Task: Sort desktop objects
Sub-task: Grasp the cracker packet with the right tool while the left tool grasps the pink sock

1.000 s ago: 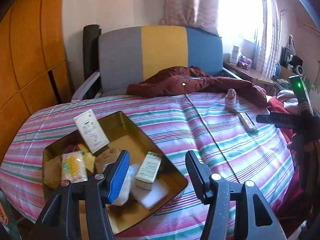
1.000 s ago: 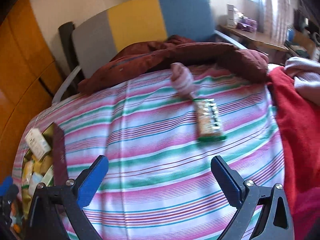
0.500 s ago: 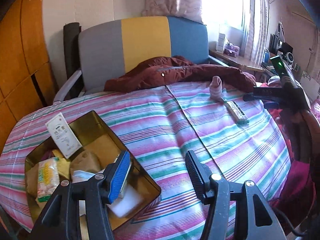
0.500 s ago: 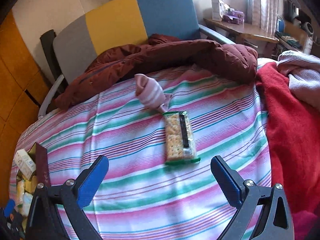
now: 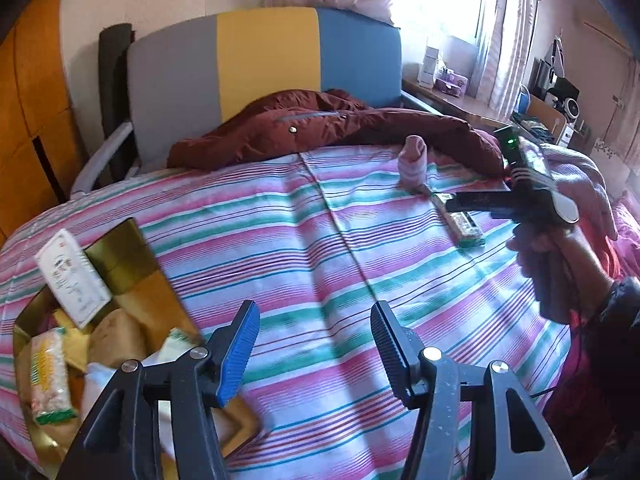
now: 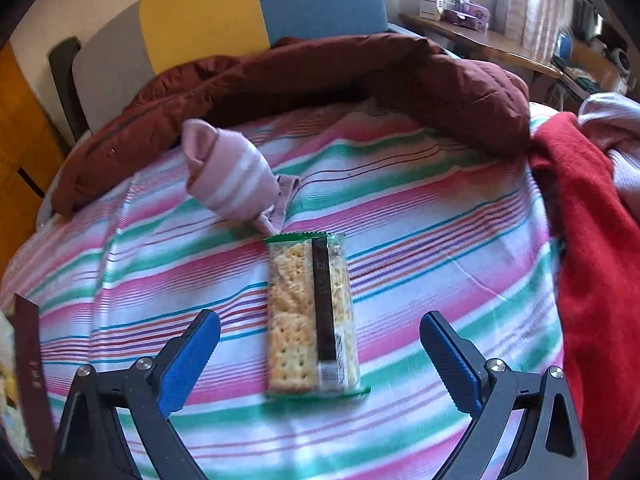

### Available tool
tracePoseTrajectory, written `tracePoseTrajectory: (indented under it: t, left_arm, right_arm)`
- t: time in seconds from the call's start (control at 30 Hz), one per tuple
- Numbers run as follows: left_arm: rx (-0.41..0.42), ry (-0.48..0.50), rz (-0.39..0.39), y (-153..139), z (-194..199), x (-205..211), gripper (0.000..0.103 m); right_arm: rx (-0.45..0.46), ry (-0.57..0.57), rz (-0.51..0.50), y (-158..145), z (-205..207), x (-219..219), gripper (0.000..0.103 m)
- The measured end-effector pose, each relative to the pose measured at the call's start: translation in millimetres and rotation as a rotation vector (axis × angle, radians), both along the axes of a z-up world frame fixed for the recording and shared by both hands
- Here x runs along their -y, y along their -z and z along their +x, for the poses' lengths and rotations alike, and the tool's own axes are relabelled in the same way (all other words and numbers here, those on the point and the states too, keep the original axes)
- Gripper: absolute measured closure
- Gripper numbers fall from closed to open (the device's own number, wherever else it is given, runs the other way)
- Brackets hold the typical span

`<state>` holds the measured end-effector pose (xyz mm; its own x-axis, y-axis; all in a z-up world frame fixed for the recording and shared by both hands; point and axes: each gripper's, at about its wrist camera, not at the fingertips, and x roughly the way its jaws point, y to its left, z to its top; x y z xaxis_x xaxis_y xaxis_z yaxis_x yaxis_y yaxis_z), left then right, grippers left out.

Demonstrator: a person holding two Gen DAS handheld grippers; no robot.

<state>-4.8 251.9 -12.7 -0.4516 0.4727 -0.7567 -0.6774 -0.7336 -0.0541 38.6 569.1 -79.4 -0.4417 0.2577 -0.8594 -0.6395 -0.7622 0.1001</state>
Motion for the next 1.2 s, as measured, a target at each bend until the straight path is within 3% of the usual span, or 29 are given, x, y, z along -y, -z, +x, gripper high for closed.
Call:
tracePoseTrajectory:
  t: [0.17,0.2,0.27,0.3,0.33,0.73,1.03,1.2]
  left_arm:
    - [0.041,0.035,0.015,1.8,-8.0,-30.5,0.044]
    - [0.056,0.039,0.022,2.1,-10.7,-36.4,0.044]
    - [0.094,0.045,0.035,4.7,-18.2,-49.2,0.044]
    - [0.106,0.045,0.038,6.2,-22.2,-55.2,0.044]
    - [0.116,0.046,0.041,7.8,-25.7,-60.6,0.044]
    - [0.082,0.122,0.033,11.0,-64.6,-143.9,0.044]
    - [0.086,0.240,0.033,25.7,-86.7,-223.6,0.044]
    - [0.116,0.246,0.038,40.0,-105.4,-259.7,0.044]
  right_arm:
    - [0.044,-0.028,-0.003,17.1,-12.3,-7.5,0.012]
    - [0.049,-0.030,-0.015,20.7,-13.3,-9.4,0.022]
    - [0.078,-0.047,-0.011,24.0,-16.0,-9.2,0.033]
    - [0.089,-0.061,0.002,22.7,-17.2,-7.3,0.051]
    - [0.077,-0.077,-0.005,19.6,-17.1,-5.3,0.055]
    - [0.014,-0.043,0.002,-10.6,0.5,-9.9,0.055]
    - [-0.024,0.024,0.020,-24.0,6.5,-21.0,0.055]
    - [-0.038,0.050,0.021,-30.8,14.2,-29.3,0.055]
